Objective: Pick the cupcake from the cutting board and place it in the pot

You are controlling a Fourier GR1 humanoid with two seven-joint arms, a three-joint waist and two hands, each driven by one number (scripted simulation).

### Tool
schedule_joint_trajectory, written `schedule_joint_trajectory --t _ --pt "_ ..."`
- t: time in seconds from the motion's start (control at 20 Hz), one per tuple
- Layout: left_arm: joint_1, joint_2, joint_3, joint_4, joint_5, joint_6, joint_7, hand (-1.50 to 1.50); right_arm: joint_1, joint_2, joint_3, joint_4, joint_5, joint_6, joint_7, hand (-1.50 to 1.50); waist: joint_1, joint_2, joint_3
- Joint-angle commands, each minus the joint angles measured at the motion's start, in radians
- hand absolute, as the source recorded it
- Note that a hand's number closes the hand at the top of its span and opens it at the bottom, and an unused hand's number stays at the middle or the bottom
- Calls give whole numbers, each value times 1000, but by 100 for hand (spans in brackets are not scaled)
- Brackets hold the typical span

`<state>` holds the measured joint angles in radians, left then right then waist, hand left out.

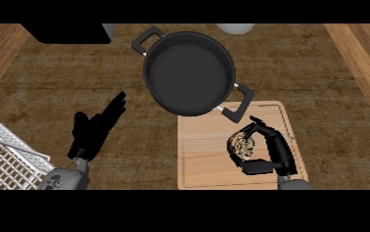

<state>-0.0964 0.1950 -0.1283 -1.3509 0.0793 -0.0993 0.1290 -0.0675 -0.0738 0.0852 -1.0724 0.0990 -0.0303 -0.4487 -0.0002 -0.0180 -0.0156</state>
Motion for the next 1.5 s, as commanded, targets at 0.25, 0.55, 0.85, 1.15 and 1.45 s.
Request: schedule_joint_trajectory --t 0.25,0.55,0.85,1.15,1.45 --pt "-13 5 27 -3 -4 -10 14 0 86 -155 -50 -225 93 -94 -7 150 -7 16 15" --pt "10 -41 5 30 -45 4 -13 0 122 -145 -4 -457 194 -166 114 150 -6 17 15" --pt "-29 -31 30 18 -44 6 29 0 191 -160 84 -697 406 -241 299 150 -8 16 15" --pt "1 -23 42 -31 -26 -12 55 0 160 -141 191 -872 668 -248 494 150 -5 15 14" --pt "-11 -51 26 -12 -49 -4 29 0 -74 -48 285 -931 932 -90 834 150 4 17 14"
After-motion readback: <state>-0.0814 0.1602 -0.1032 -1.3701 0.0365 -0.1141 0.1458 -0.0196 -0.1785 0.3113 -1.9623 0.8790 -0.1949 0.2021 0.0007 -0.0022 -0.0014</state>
